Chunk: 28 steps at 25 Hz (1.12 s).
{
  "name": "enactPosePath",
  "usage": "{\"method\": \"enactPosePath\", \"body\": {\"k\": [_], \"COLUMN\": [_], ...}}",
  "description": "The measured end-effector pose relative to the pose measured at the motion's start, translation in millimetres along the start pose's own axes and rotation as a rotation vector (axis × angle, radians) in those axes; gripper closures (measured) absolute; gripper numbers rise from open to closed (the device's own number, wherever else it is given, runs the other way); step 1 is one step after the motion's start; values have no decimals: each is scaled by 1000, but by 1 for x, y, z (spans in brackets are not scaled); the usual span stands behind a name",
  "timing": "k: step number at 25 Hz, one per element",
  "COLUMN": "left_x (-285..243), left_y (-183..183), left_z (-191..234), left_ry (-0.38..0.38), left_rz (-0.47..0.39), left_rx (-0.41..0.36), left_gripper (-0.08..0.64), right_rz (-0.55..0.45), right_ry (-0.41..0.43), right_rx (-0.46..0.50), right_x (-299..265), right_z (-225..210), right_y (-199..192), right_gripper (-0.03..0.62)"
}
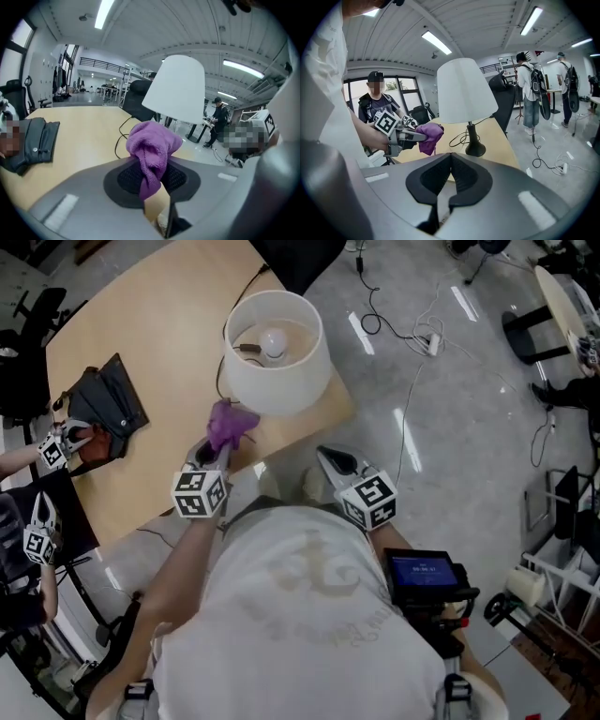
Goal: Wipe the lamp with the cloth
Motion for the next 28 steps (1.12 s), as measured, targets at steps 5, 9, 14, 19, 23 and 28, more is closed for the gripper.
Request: {"method": "enactPosePath", "body": {"k": [5, 9, 14, 19, 23, 28], "left_x": [32, 66, 81, 68, 54, 31], "left_y": [52, 97, 148, 183, 202, 177], "left_z": [-15, -26, -41, -58, -73, -62], "left_ry": [-49, -99, -151, -194, -242, -197], "left_rz": [-114, -258, -349, -373, -418, -320], "left_rx": [-39, -36, -90, -161, -189, -196], "left_gripper": [480, 480, 483, 482, 482, 482], "right_rz": [-19, -27, -32, -41, -45, -50], "right_ry": [18, 24, 26, 18, -2, -28], "right_rx": [9, 5, -4, -14, -26, -45], "right_x": [-8, -12, -14, -13, -8, -3], "right_z": [4, 3, 2, 0, -9, -17], "right_y": [9, 13, 15, 16, 15, 13], "right_gripper": [578, 578, 578, 578, 578, 578]}}
Point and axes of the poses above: the fingertips, and each gripper's own axes: x backward along the fingers, z to its left, y out of its top, the point moved 2 cm from there along x, backward along the fingers, and after that the axes turned 11 degrees about -y, right-handed, at the moved point
